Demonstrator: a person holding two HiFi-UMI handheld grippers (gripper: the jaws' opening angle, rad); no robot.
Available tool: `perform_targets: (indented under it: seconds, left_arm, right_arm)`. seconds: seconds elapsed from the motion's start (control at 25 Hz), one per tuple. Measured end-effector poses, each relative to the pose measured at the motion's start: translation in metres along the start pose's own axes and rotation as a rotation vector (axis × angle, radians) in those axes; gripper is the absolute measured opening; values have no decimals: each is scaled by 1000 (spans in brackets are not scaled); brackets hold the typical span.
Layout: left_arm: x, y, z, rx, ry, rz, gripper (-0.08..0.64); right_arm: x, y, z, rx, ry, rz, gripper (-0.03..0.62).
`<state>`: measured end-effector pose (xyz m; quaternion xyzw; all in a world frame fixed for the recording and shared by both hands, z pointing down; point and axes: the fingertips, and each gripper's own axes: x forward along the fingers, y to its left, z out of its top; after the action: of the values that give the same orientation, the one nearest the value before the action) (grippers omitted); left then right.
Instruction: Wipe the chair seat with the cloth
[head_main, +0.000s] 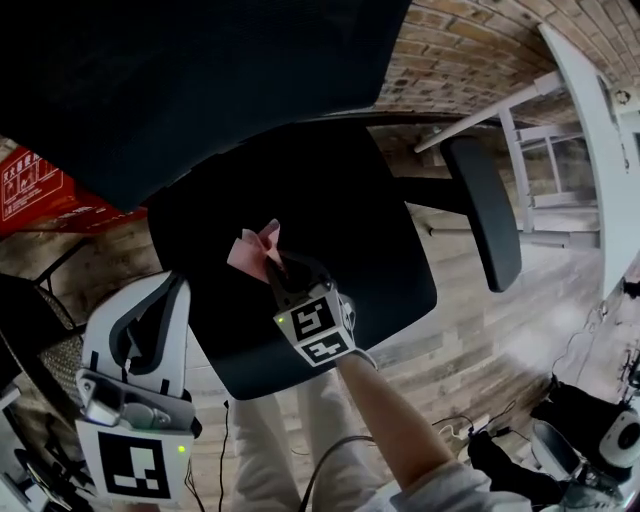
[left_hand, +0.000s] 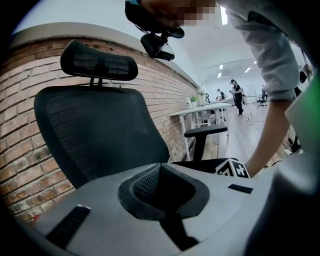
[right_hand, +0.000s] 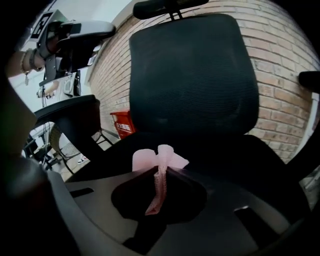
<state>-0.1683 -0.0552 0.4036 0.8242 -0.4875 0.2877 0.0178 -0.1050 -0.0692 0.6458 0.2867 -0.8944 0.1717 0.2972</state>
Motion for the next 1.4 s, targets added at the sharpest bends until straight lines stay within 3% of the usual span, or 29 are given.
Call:
perform_targets:
  seconds: [0.44, 0.64, 0.88, 1.16, 1.4]
  left_arm:
    - [26, -29, 12, -6, 8, -29, 18]
    - [35, -38, 17, -8, 6, -34, 18]
    - [41, -48, 23, -2, 5, -57, 18]
    - [41, -43, 26, -1, -5, -53, 18]
    - [29, -32, 25, 16, -15, -44, 18]
  right_arm:
    - [-51, -135, -20, 34, 7, -254, 58]
    - [-82, -177, -32, -10, 27, -356, 58]
    - [-116, -211, -46, 21, 38, -445, 58]
    - [-120, -207, -51, 36, 43, -430, 58]
    - [-102, -155, -56, 34, 52, -325, 58]
